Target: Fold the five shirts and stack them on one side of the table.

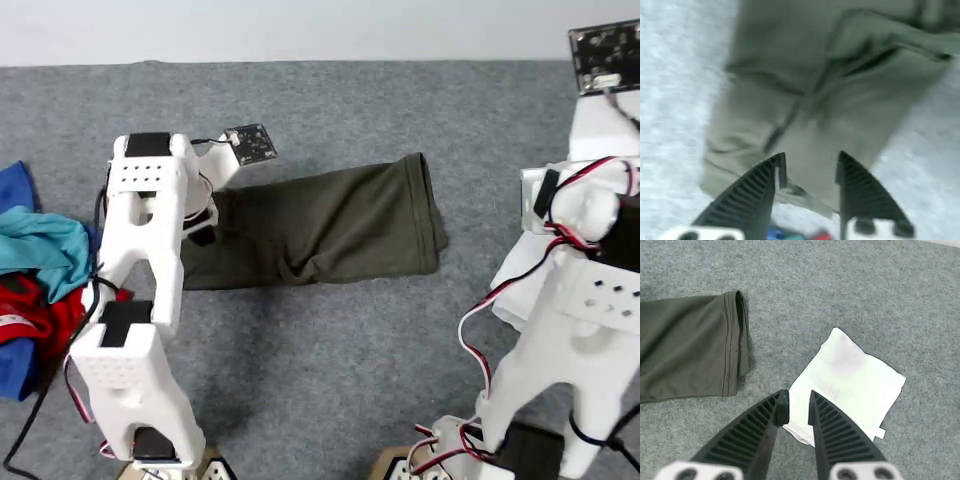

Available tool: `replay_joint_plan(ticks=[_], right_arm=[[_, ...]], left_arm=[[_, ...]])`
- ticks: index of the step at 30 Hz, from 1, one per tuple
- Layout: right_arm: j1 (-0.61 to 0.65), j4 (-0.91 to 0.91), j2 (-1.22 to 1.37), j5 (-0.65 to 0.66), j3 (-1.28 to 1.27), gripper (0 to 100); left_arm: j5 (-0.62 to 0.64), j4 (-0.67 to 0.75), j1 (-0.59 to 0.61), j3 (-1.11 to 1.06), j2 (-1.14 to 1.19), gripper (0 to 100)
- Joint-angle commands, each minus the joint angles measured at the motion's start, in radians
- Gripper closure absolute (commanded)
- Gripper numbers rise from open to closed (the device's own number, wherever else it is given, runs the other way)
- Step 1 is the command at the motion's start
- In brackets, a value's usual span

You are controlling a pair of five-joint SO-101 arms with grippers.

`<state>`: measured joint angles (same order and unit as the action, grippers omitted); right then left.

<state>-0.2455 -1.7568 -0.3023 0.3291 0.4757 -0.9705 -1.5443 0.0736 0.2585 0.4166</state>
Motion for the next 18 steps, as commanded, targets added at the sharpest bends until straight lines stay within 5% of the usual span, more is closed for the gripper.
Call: replay_joint_plan(ticks=[1,12,18], right_arm=[[-0.008,-0.038,-0.022,0.002,-0.002,91.7],[0.147,0.002,0.225,-0.074,-0.104,91.5],[0.226,0.116,0.478,-0.083,-0.104,91.9]], left_arm=[[-0.008,-0.058,-0.009,0.025,-0.054,90],[0.635,-0.209,0.107,0.079,-0.293,99],[0.730,-0.210,0.226,-0.007,-0.471,94]])
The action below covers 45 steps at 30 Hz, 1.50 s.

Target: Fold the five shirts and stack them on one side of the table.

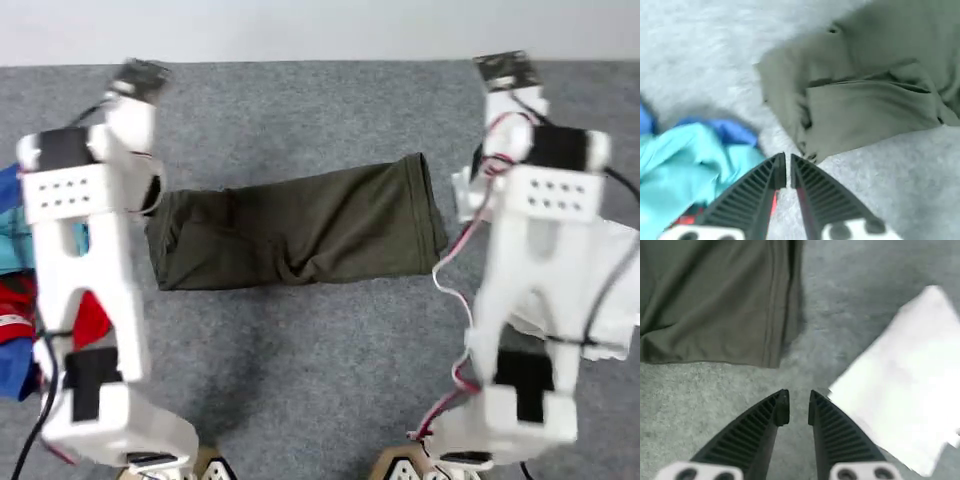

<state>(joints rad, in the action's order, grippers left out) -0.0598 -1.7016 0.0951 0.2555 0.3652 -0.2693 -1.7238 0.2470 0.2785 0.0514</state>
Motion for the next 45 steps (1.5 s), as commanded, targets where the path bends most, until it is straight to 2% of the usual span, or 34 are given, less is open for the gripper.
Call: replay_joint_plan(ticks=[1,7,11,16,22,31,36,45], right_arm=[[0.053,0.088,0.122,-0.009,0.006,91.9],[0.117,0.193,0.302,-0.049,0.063,90.9],[0.122,0.189,0.401,-0.150,0.153,81.2],[0.130,0.200,0.524,-0.152,0.198,85.3],[0.130,0.243,0.677,-0.149,0.328,85.8],[0.107,0.021,0.733,-0.149,0.585,85.7],[0.105,0.005,0.757,-0.155,0.591,78.5],[0.113,0.007,0.865,-0.155,0.594,81.0]], left_arm=[[0.025,-0.031,0.074,-0.045,-0.127,94],[0.020,-0.031,0.224,-0.119,-0.252,94],[0.012,-0.031,0.313,-0.139,-0.308,94],[-0.051,-0.031,0.374,-0.196,-0.331,94],[-0.054,-0.028,0.379,-0.266,-0.331,94],[-0.057,-0.028,0.381,-0.282,-0.331,94],[-0.057,-0.028,0.381,-0.282,-0.331,94],[-0.057,-0.029,0.381,-0.282,-0.336,94]])
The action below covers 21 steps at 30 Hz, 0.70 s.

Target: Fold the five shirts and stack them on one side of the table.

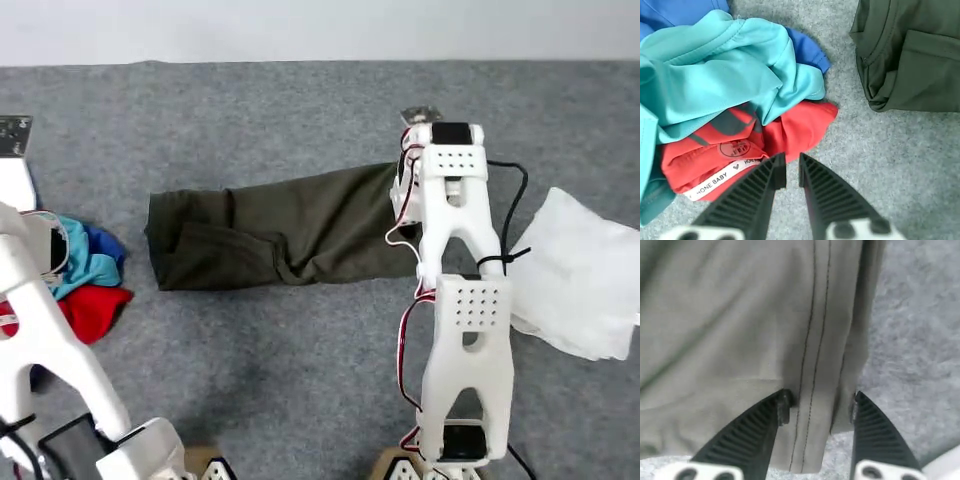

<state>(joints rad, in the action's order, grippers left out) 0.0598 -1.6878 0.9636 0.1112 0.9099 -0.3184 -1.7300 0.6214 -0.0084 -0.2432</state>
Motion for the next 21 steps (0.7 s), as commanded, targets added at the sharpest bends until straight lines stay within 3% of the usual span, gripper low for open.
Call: replay_joint_plan(ticks=[1,5,13,21], right_arm=[[-0.005,-0.001,0.005,-0.011,0.051,83.7],[-0.005,-0.002,0.018,-0.005,0.051,99.8],[0.044,-0.019,-0.073,0.080,0.051,98.9],[0.226,-0.061,-0.213,0.117,0.051,98.9]], left_arm=[[-0.008,-0.023,0.006,0.005,-0.043,94],[-0.006,-0.023,0.006,0.005,-0.043,94],[-0.006,-0.023,0.008,0.005,-0.043,94],[-0.006,-0.023,0.008,0.005,-0.044,94]])
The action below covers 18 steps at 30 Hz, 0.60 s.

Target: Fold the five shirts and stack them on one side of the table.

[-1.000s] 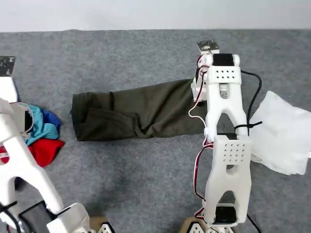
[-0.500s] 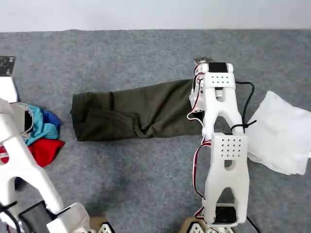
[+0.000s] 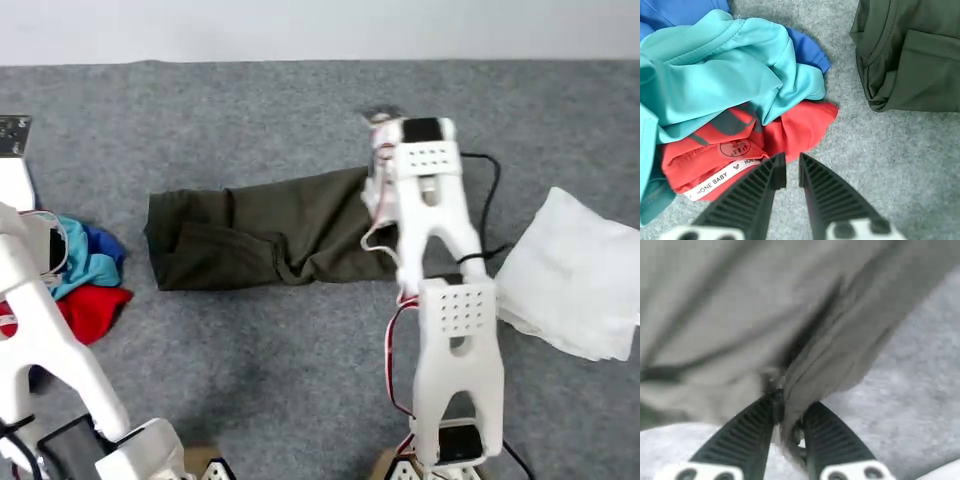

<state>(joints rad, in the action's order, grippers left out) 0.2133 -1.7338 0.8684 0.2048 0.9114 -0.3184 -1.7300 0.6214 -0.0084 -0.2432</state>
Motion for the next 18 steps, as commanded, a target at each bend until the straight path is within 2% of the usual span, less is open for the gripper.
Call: replay_joint_plan(ticks=[1,8,18], right_arm=[[0.097,-0.016,-0.137,0.031,0.049,98.9],[0.277,0.012,-0.246,0.074,0.049,98.8],[0.463,0.217,-0.194,0.157,0.049,98.8]], left_arm=[[-0.006,-0.023,0.008,0.005,-0.044,94],[-0.003,-0.023,0.005,0.004,-0.044,94],[0.006,0.003,0.003,-0.015,-0.038,94]])
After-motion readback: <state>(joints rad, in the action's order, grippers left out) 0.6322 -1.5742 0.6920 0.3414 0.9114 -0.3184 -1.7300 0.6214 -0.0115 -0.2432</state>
